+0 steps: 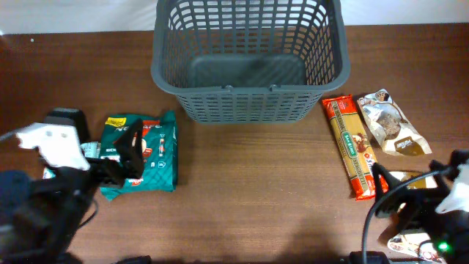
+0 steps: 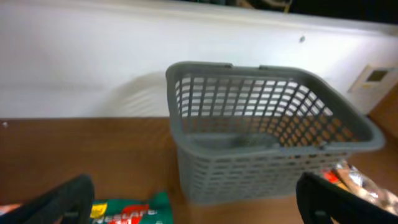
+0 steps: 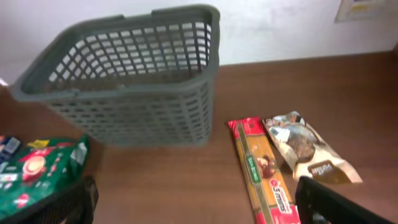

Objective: Pack container
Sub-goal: 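Move the left gripper over the green Nescafé pouch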

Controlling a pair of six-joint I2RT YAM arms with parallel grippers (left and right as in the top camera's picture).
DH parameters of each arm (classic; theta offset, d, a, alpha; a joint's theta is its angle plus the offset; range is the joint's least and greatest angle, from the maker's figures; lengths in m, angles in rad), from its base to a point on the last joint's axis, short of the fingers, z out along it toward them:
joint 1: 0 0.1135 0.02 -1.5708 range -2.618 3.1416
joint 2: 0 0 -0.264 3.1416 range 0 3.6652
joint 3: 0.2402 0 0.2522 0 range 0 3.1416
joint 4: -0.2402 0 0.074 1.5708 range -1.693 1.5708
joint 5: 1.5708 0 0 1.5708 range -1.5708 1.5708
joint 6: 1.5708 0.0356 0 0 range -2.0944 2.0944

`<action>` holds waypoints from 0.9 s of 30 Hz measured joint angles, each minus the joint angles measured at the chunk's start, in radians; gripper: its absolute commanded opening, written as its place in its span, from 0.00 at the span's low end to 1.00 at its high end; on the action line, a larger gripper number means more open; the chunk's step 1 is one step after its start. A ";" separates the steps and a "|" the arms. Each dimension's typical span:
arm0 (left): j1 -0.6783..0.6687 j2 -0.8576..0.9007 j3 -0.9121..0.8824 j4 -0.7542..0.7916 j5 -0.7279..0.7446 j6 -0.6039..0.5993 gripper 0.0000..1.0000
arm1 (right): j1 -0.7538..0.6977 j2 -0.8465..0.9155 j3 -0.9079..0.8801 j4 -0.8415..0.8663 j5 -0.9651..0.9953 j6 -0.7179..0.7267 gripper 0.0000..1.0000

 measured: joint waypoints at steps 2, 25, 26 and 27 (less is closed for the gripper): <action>0.000 0.032 0.118 -0.061 0.002 0.011 0.99 | 0.000 0.069 0.121 -0.066 -0.003 0.000 0.99; 0.000 0.030 0.250 -0.399 -0.211 0.044 0.99 | -0.014 0.520 0.538 -0.404 0.426 0.137 0.99; 0.000 0.030 0.250 -0.405 -0.221 0.044 0.99 | -0.028 0.540 0.545 -0.404 0.446 0.157 0.99; 0.000 0.030 0.250 -0.407 -0.230 0.045 0.99 | -0.049 0.558 0.550 -0.404 0.461 0.173 0.99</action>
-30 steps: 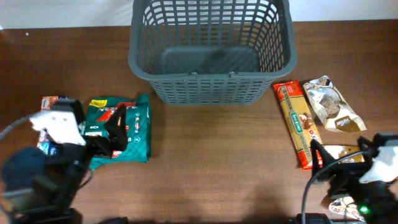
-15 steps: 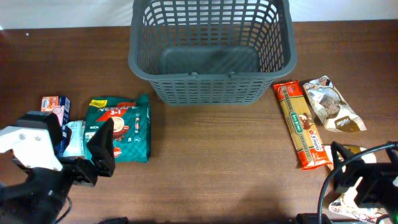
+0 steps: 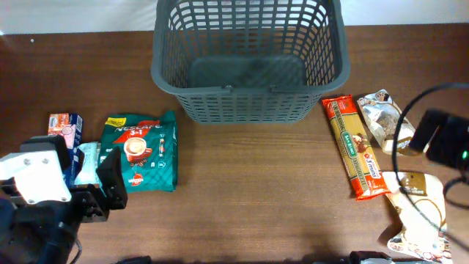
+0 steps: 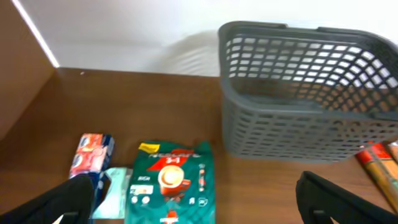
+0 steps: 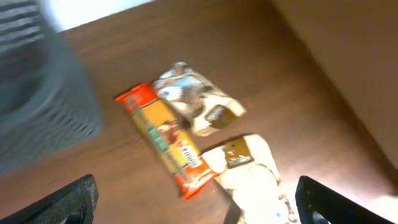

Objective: Pack container
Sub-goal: 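Move the left gripper over the green Nescafé pouch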

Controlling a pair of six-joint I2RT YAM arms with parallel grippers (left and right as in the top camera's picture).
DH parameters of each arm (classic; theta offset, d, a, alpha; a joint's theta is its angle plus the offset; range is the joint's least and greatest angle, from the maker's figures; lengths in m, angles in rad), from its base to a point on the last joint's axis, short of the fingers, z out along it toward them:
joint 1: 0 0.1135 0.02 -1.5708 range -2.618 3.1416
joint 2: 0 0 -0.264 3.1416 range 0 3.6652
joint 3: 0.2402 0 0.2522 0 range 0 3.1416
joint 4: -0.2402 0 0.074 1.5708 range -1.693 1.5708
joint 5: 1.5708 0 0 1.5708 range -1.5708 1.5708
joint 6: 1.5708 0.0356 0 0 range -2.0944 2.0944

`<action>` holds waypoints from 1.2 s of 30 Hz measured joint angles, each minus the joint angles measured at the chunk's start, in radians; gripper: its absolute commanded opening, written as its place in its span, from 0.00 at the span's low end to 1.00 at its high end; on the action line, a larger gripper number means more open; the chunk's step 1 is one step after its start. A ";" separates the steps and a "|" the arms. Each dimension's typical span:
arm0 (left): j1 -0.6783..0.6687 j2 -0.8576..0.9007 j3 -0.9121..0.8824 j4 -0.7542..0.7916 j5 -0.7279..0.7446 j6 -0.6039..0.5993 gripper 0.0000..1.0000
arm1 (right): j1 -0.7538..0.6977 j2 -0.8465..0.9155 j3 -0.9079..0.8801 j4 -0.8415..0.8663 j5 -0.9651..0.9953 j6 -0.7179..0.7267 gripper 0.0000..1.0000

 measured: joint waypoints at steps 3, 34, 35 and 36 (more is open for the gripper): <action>0.000 0.000 0.000 -0.003 -0.018 0.001 0.99 | -0.101 0.044 0.008 0.000 0.028 0.031 0.99; 0.000 0.000 0.000 -0.048 -0.177 0.056 0.93 | -0.631 0.466 0.019 0.021 -0.536 -0.181 0.99; 0.000 0.000 0.000 -0.047 -0.177 0.055 0.85 | -0.631 0.499 0.018 0.006 -0.548 -0.194 0.99; 0.000 0.000 0.000 -0.047 -0.176 0.056 0.75 | -0.631 0.530 0.018 -0.001 -0.558 -0.204 0.99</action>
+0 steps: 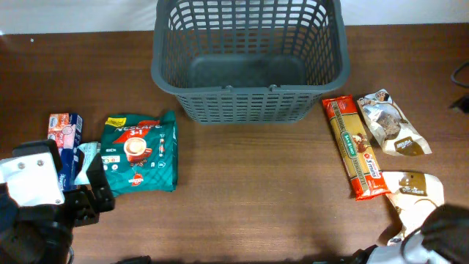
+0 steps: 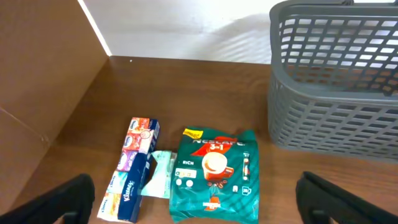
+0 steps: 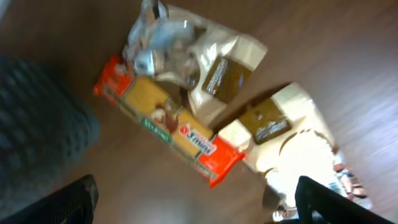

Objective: Pack container
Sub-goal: 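Move the left gripper over the green Nescafé pouch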

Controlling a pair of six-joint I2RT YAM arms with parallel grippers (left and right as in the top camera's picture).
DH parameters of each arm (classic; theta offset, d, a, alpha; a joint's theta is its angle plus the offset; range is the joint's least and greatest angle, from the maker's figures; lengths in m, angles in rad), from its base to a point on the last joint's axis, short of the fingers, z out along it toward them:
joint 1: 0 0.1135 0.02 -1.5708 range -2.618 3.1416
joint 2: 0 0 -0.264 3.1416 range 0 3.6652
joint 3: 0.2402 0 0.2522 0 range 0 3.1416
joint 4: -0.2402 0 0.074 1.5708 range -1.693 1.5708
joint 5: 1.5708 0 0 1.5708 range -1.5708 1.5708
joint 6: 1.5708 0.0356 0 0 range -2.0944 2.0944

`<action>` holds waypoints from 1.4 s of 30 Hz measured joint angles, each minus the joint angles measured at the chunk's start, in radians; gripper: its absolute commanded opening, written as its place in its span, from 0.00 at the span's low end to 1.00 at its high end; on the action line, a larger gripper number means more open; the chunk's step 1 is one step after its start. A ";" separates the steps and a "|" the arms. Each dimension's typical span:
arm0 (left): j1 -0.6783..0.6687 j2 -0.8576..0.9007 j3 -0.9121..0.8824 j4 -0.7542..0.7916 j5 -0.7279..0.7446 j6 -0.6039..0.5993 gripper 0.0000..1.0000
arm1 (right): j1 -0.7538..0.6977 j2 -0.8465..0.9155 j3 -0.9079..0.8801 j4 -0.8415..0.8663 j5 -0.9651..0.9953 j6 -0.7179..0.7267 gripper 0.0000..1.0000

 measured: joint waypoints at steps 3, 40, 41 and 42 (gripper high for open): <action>0.000 0.000 0.000 0.003 -0.004 0.008 0.60 | 0.000 0.059 -0.006 0.001 -0.024 -0.020 0.99; 0.000 0.756 -0.055 -0.124 0.398 -0.106 1.00 | 0.000 -0.594 -0.004 0.017 -0.219 -0.044 0.99; 0.000 0.768 -0.055 -0.137 0.397 -0.103 1.00 | 0.000 -0.591 -0.004 0.017 -0.220 -0.044 0.99; 0.000 0.779 -0.055 -0.154 0.388 -0.095 1.00 | 0.000 -0.587 -0.004 0.017 -0.220 -0.044 0.99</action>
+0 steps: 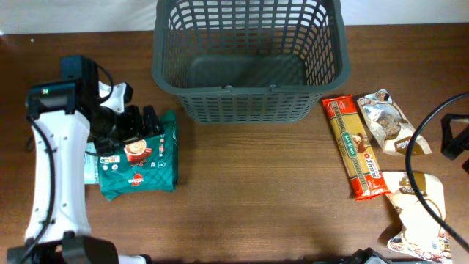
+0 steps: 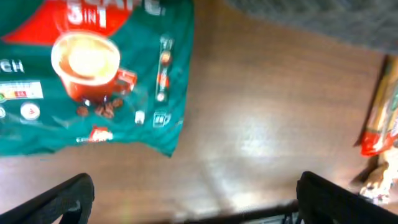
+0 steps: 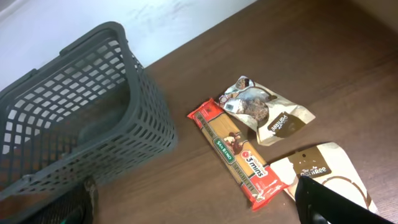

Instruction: Pack container

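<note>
The grey mesh basket (image 1: 249, 62) stands empty at the back middle of the table. A green Nescafe coffee bag (image 1: 139, 158) lies flat at the left. My left gripper (image 1: 144, 121) hangs open over the bag's upper end, nothing between its fingers (image 2: 68, 199). In the left wrist view the coffee bag (image 2: 93, 74) fills the upper left. My right gripper (image 3: 205, 208) is open and empty, looking at the basket (image 3: 74, 118), a red spaghetti pack (image 3: 239, 155), a clear snack bag (image 3: 264, 106) and a white-and-brown pouch (image 3: 323, 174).
The spaghetti pack (image 1: 355, 147), snack bag (image 1: 388, 123) and pouch (image 1: 418, 209) lie right of the basket. A pale blue tissue pack (image 1: 91, 165) peeks out beside my white left arm (image 1: 55, 169). A black cable (image 1: 421, 169) loops at the right edge.
My left gripper was low at the table's front left; now it is above the green coffee bag, pointing down. The right wrist view has turned from the packs alone to basket and packs.
Both arms first sat low at the front edge, the left gripper by the coffee bag. Then the left was further back and the right was up at the right side. Now the left is over the bag. Both grippers stayed open; no item moved.
</note>
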Controlling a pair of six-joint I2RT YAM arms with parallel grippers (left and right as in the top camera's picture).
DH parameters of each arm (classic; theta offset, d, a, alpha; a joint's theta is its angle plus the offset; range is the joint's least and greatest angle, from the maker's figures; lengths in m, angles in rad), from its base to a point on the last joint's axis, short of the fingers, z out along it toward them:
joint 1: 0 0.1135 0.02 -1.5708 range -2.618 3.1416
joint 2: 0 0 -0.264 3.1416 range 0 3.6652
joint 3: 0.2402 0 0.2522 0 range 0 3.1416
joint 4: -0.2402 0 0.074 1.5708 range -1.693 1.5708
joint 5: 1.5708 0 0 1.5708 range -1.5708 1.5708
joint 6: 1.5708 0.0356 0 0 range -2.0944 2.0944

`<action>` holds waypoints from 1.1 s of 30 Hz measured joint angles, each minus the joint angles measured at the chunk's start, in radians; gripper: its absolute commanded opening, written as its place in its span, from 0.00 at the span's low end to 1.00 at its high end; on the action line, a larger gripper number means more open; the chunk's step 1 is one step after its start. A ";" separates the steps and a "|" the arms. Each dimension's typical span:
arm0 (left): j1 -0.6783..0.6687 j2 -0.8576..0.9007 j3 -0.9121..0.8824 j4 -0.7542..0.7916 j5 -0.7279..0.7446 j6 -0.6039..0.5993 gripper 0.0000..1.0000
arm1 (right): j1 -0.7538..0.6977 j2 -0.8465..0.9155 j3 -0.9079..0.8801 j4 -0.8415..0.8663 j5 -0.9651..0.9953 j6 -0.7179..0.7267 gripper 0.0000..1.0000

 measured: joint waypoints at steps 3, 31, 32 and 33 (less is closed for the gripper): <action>0.000 0.008 -0.001 -0.040 -0.060 0.016 1.00 | 0.000 0.010 0.000 -0.004 0.000 0.000 0.99; 0.000 0.008 -0.122 0.186 -0.347 0.151 1.00 | 0.000 0.056 0.000 -0.016 0.000 -0.031 0.99; 0.000 0.008 -0.122 0.194 -0.347 0.154 1.00 | 0.000 0.061 0.000 -0.016 0.000 -0.031 0.99; 0.000 0.008 -0.122 0.197 -0.349 0.153 1.00 | 0.000 0.066 0.000 -0.017 0.000 -0.031 0.99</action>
